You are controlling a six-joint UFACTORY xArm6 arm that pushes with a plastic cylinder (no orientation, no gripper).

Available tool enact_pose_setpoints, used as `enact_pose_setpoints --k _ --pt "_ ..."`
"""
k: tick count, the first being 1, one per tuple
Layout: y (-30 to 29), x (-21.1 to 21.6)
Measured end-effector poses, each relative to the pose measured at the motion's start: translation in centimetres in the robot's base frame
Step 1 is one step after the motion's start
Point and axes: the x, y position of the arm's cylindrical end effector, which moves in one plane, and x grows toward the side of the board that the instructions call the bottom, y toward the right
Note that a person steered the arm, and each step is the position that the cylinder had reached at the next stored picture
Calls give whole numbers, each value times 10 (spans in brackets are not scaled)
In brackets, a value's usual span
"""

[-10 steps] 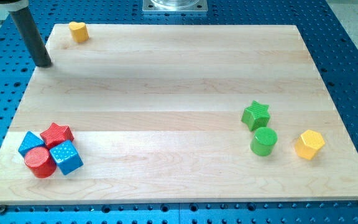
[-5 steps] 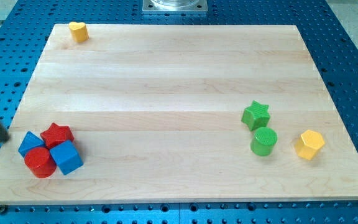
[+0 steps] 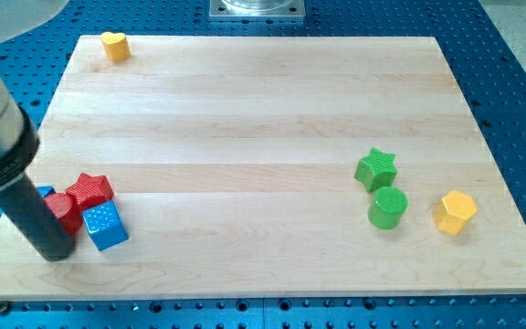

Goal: Place the red circle at the top center of the board

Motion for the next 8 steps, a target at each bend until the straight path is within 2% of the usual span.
enact_pose_setpoints --k 2,3,5,7,8 --pt "12 -8" --pt "19 -37" --pt "12 -64" --pt "10 -3" --pt "-27 -1"
